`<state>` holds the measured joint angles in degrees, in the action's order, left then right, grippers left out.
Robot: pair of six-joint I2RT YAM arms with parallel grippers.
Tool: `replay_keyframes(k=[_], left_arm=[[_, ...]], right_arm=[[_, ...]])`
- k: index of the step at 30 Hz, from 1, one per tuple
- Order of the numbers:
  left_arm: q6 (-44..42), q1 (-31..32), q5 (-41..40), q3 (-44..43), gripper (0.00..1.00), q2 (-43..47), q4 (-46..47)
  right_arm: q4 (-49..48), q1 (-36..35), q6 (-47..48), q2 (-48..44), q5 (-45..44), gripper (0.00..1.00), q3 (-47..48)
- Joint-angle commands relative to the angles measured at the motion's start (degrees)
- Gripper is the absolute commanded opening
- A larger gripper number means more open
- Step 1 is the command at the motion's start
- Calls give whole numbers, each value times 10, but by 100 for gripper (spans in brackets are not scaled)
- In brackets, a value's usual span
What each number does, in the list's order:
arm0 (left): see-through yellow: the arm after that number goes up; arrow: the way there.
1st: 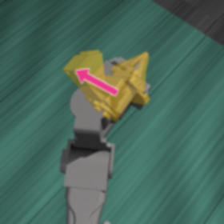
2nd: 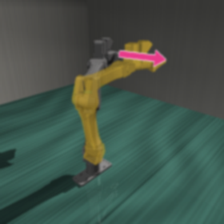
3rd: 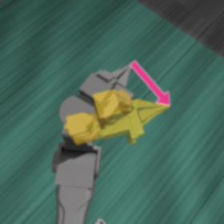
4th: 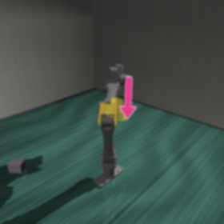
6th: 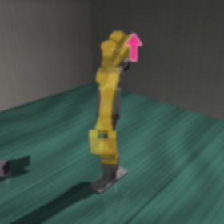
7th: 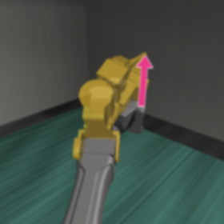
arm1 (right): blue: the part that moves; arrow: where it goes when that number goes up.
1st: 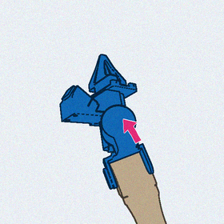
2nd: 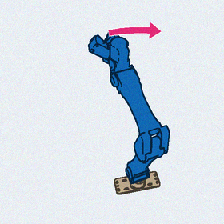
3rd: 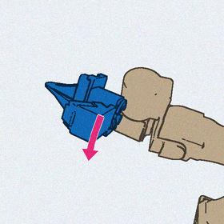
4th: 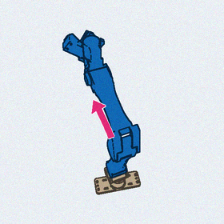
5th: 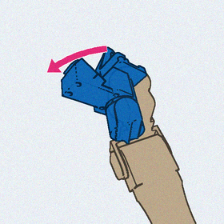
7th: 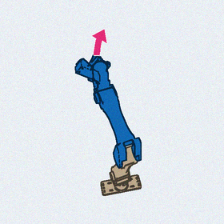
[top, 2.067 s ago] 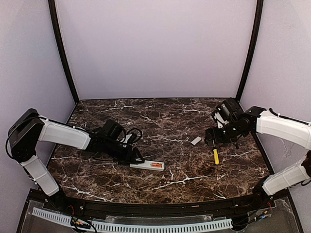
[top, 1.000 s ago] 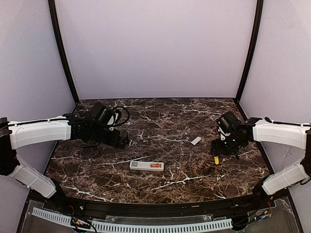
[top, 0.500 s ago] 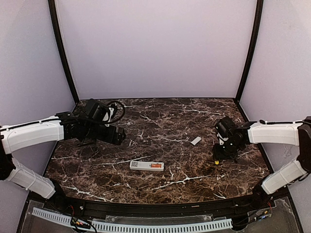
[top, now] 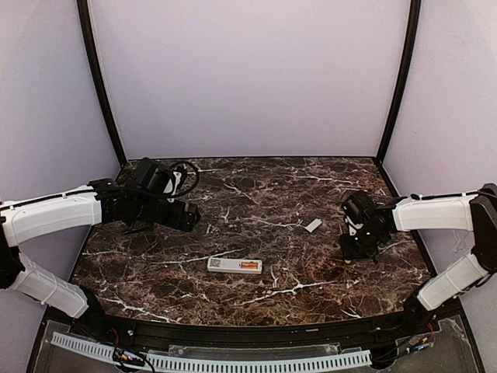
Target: Unload the batteries from the remote control
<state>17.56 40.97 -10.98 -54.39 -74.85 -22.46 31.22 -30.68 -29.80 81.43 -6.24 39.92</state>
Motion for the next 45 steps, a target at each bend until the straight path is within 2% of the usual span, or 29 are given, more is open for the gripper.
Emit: replay_keyframes(k=[1,8,12,16,20,24,32,40,45], left_arm=[[-5,-3,0,2,99,23,-9],[-12,-4,20,-4,98,34,-7],[-25,-6,65,-6,99,46,6],[-36,-18,117,-10,99,51,18],[-49,-35,208,-15,98,48,39],[-58,-45,331,-28,98,33,66],[-25,-47,558,-50,85,-14,178],[40,-46,658,-69,72,-61,289],[70,-42,683,-87,65,-93,320]], right_arm=[[-12,3,0,5,-3,22,-9],[-12,3,28,-15,8,9,4],[-22,3,72,-60,57,7,22],[-35,3,114,-95,147,6,44],[-51,1,140,-108,240,3,65],[-80,-7,153,-110,319,1,80],[-147,-49,175,-102,472,0,107],[-180,-96,192,-70,549,0,142],[-185,-123,202,-39,554,0,166]])
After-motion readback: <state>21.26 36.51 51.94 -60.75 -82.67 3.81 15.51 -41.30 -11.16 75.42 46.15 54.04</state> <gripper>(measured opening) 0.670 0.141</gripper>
